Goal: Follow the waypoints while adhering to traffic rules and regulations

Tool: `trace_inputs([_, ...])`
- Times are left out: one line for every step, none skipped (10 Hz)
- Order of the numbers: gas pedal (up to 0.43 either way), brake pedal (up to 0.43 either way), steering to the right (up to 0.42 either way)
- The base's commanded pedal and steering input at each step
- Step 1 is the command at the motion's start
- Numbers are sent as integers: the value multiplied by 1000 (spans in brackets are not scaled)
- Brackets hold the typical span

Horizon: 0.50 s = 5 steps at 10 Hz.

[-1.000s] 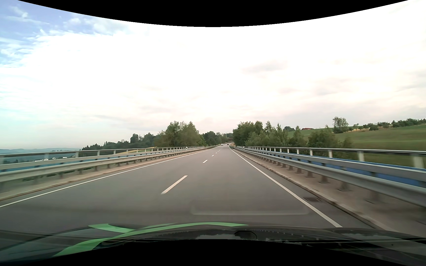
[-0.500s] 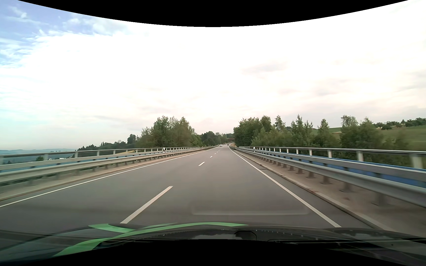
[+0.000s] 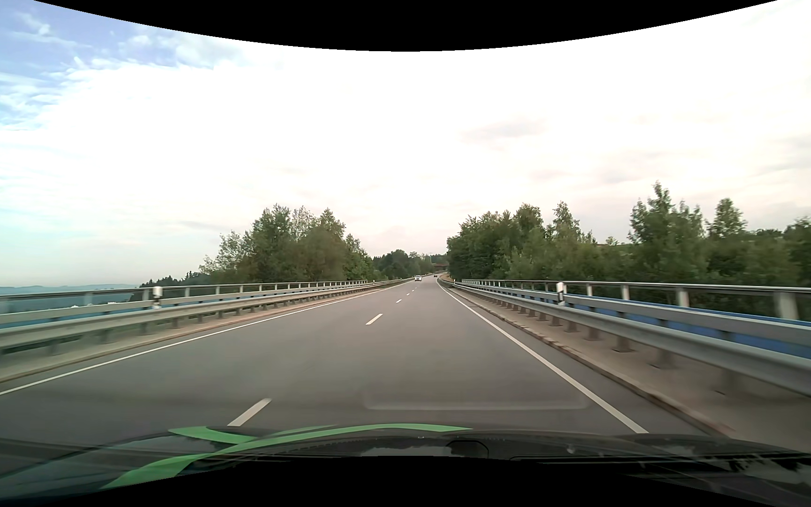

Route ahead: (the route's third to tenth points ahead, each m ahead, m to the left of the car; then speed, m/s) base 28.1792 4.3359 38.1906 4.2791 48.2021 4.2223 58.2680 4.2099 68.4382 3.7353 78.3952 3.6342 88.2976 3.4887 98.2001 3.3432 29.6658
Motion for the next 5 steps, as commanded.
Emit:
trace_inputs([299,0,-3])
trace_inputs([299,0,-2])
trace_inputs([299,0,-3])
trace_inputs([299,0,-3])
trace_inputs([299,0,-3])
